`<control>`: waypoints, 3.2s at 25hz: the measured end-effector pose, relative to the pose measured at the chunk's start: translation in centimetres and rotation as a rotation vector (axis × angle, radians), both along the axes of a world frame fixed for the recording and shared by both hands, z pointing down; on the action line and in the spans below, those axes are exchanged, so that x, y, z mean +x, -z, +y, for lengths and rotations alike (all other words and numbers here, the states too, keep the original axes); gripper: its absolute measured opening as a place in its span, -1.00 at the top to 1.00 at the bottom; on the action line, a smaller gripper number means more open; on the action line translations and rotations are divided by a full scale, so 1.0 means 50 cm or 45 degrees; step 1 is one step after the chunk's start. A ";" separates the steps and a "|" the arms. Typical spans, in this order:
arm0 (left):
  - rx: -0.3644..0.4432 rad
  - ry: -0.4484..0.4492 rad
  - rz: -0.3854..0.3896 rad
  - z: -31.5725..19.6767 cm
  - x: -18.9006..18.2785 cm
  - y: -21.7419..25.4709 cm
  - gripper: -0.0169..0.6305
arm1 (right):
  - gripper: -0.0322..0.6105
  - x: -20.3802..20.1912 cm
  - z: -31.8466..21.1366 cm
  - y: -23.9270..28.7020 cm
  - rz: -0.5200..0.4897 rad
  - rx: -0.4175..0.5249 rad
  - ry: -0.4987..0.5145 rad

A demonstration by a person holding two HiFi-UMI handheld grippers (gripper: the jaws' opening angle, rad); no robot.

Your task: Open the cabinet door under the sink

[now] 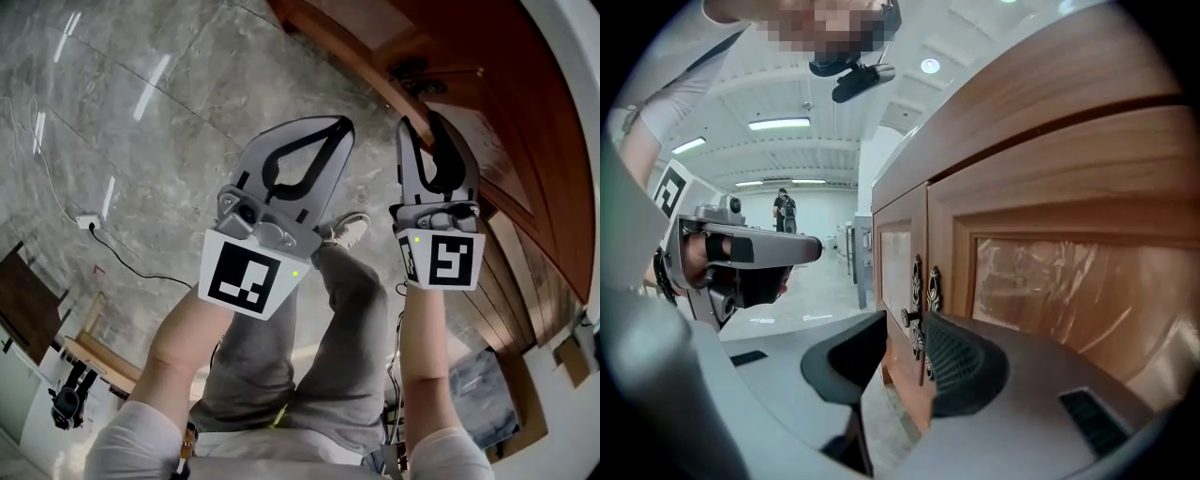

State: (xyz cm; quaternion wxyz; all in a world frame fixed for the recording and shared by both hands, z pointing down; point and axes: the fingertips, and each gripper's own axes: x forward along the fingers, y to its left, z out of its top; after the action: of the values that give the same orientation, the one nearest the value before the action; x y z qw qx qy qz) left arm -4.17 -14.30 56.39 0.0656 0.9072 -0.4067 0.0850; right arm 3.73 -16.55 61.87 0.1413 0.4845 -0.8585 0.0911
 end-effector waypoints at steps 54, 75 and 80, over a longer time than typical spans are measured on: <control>0.004 0.022 0.037 -0.001 0.011 -0.110 0.91 | 0.73 -0.034 0.025 -0.074 0.097 0.073 0.094; 0.069 -0.106 0.085 -0.010 0.071 -0.145 0.91 | 0.73 -0.045 0.109 -0.081 0.102 0.056 0.125; 0.062 -0.147 0.069 -0.005 0.091 -0.158 0.91 | 0.73 -0.042 0.127 -0.087 0.120 0.030 0.150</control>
State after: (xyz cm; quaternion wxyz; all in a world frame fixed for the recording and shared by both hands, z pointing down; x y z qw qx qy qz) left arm 0.36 -14.55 64.30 0.0495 0.9325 -0.3536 0.0542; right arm 1.63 -10.21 66.23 0.1810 0.4385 -0.8789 0.0497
